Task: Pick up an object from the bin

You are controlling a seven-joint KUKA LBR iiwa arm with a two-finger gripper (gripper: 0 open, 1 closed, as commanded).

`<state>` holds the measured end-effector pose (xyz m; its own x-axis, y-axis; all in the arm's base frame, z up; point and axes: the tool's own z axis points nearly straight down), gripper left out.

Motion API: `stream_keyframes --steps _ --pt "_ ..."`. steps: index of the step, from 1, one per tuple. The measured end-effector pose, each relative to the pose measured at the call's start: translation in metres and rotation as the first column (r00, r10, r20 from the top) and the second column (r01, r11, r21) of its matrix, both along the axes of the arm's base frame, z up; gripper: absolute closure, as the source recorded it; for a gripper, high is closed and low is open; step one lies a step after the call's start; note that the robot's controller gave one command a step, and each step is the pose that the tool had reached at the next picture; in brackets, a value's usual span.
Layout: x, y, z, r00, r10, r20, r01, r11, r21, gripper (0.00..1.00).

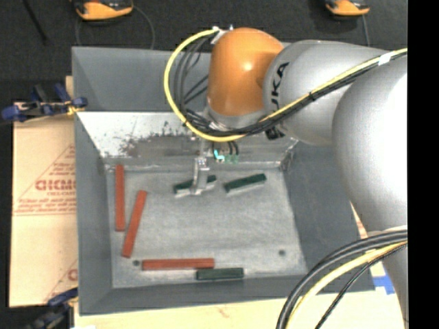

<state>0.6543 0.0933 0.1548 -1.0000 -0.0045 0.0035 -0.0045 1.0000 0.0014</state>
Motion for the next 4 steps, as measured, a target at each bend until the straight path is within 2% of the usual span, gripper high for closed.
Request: stream_keyframes --steps 1,2,3,4 --pt "-0.024 -0.020 -0.089 0.999 -0.032 0.000 0.032 0.999 -0.001 0.00" --pt "-0.028 -0.011 -0.052 1.000 -0.026 0.012 0.026 1.000 0.002 0.00" --pt "-0.026 -0.021 -0.054 0.990 -0.143 0.012 0.143 0.990 0.001 0.00" --pt "-0.029 -0.015 -0.086 0.985 -0.171 0.004 0.171 0.985 0.000 0.00"
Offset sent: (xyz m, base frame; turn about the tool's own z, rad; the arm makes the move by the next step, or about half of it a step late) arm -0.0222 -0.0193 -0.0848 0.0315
